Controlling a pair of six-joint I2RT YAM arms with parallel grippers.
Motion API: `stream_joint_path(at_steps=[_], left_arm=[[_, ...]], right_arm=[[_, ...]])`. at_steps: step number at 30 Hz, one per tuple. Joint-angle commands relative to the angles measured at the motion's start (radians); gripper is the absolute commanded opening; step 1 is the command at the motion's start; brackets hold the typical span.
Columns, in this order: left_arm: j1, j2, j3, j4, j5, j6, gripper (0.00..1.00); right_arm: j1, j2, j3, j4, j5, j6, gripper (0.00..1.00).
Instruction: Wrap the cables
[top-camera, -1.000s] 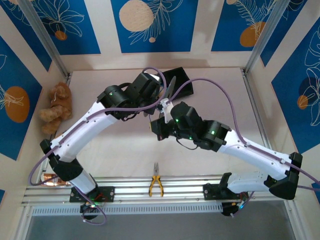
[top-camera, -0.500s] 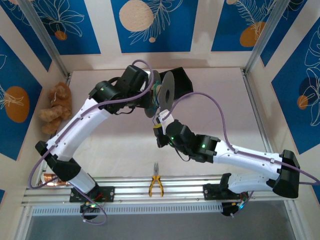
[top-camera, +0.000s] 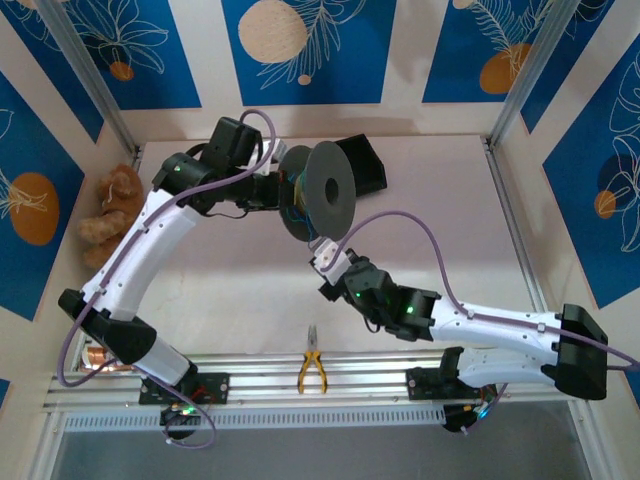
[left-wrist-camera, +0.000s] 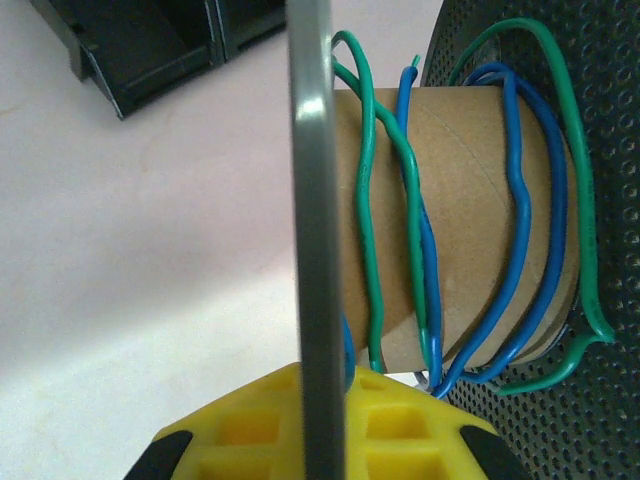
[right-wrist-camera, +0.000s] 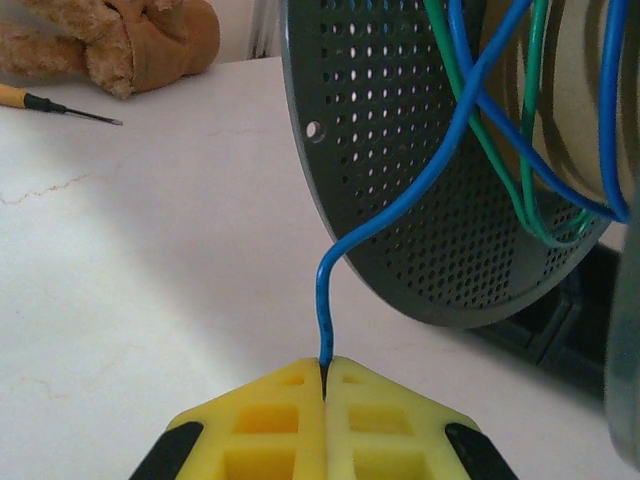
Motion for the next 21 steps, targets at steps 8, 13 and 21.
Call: stream_joint_path(at_steps=[8, 13, 21], left_arm=[[0.085, -0.085, -0.039, 0.075, 0.258, -0.001, 0.00], [0.095, -0.098, -0.097, 0.160, 0.392, -0.043, 0.00], [0.100, -0.120, -0.207, 0.310, 0.569, -0.135, 0.00]], right_arm=[[-0.175, -0.267, -0.153, 0.057, -0.234, -0.048, 0.00], [-0.330, -0.357, -0.203, 0.046, -0.380, 0.053, 0.00], [-0.530, -0.370, -0.249, 0.124, -0.571, 0.168, 0.00]])
